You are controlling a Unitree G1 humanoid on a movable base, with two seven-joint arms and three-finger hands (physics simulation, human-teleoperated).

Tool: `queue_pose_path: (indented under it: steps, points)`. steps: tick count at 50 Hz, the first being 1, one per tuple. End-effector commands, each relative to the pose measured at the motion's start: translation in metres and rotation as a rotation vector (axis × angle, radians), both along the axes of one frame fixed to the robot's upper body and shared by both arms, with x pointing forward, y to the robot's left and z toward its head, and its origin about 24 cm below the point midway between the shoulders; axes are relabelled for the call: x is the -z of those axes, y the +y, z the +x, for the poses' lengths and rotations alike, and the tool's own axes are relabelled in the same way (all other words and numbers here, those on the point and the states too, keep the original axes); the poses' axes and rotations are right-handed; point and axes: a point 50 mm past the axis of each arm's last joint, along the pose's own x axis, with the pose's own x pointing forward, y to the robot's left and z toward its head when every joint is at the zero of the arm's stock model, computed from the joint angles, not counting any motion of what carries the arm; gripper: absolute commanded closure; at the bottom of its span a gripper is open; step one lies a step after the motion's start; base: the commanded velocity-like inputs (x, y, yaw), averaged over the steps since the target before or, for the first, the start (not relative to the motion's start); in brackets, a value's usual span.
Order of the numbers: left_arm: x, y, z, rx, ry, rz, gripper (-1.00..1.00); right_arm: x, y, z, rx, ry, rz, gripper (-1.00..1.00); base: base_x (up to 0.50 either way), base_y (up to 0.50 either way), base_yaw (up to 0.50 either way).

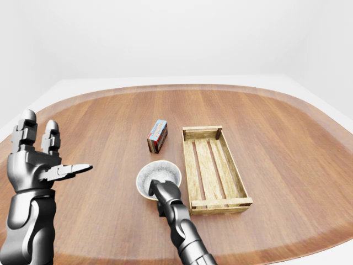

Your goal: Pick up the bowl on the left and put it in the tray.

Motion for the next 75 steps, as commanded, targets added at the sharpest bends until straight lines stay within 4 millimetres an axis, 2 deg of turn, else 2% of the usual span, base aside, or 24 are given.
queue_pose_path:
  steps: [1,12,16,24,40,51,66,73,75]
  points:
    - [-0.002,-0.002,-0.002,0.003,-0.010,0.003,-1.00,-0.005,0.008,-0.003,-0.053,0.009,-0.013,1.00,0.00,0.00,0.00]
    - [-0.002,-0.002,-0.002,0.003,-0.011,0.003,-1.00,-0.028,0.025,0.001,-0.140,-0.046,-0.033,1.00,0.00,0.00,0.00]
    - [-0.001,-0.002,-0.002,0.004,-0.006,0.004,-1.00,-0.044,0.033,0.000,-0.188,-0.083,-0.051,1.00,0.00,0.00,0.00]
    - [-0.001,-0.002,-0.002,0.003,-0.006,0.003,-1.00,-0.056,0.037,-0.001,-0.218,-0.114,-0.076,1.00,0.00,0.00,0.00]
    - [-0.003,0.000,-0.002,-0.002,-0.013,0.001,-1.00,-0.095,0.040,0.002,-0.260,-0.196,-0.159,1.00,0.00,0.00,0.00]
    - [-0.002,0.000,-0.002,-0.003,-0.010,0.001,-1.00,-0.129,0.017,0.011,-0.195,-0.262,-0.189,1.00,0.00,0.00,0.00]
    - [-0.001,-0.002,-0.002,-0.001,-0.007,0.005,-1.00,-0.164,-0.019,0.014,-0.084,-0.347,-0.199,1.00,0.00,0.00,0.00]
    - [-0.002,-0.001,-0.002,-0.002,-0.008,0.004,-1.00,-0.173,-0.033,0.015,-0.041,-0.382,-0.177,1.00,0.00,0.00,0.00]
    - [-0.001,-0.001,-0.002,-0.002,-0.006,0.005,-1.00,-0.170,-0.037,0.013,-0.037,-0.369,-0.168,1.00,0.00,0.00,0.00]
